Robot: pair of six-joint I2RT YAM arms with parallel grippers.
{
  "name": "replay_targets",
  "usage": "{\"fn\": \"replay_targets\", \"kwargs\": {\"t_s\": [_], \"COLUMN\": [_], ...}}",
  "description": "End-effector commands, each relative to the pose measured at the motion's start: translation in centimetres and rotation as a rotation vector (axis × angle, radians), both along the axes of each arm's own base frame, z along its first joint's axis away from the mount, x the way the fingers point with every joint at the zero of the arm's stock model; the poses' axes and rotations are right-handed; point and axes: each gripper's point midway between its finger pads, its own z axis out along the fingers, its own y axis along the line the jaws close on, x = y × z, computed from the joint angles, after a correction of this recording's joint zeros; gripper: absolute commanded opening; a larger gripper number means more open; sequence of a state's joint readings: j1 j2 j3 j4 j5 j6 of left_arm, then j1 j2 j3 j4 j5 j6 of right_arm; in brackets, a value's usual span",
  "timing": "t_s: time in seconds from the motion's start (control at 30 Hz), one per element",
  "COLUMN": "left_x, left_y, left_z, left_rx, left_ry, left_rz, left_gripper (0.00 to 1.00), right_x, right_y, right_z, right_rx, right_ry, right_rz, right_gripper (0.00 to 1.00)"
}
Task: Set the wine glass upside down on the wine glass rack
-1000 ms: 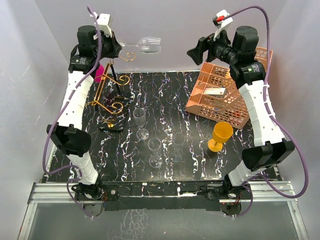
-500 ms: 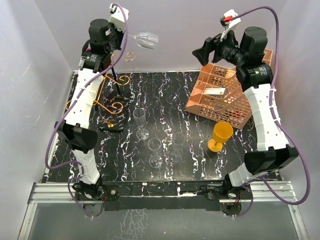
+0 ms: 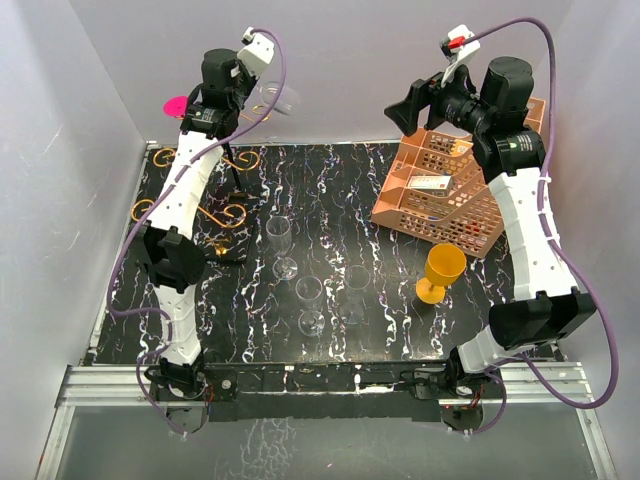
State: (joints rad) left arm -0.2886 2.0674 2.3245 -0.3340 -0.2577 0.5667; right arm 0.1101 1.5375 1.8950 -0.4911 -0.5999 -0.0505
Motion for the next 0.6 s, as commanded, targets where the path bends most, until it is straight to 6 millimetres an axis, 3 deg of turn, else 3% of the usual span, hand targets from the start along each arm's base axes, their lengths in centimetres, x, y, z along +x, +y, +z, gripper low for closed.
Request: {"fn": "replay_targets", "kwargs": {"t_s": [0.0, 0.57], "left_x": [-1.1, -1.2], "left_y": [0.8, 0.9], "left_z": [5.9, 3.9], "left_rx": [0.024, 0.177], "left_ry": [-0.157, -0.108], "left_rz": [0.011, -0.027], "left_gripper": [0.00, 0.00], "right_x": [-0.7, -1.2], "right_y": [-0.2, -0.5], "right_z": [2.3, 2.3], "right_rx": [0.017, 0.027], "right_ry": [-0.080, -0.079], "right_rz": [0.009, 0.025], "right_gripper": [0.82, 0.82]}}
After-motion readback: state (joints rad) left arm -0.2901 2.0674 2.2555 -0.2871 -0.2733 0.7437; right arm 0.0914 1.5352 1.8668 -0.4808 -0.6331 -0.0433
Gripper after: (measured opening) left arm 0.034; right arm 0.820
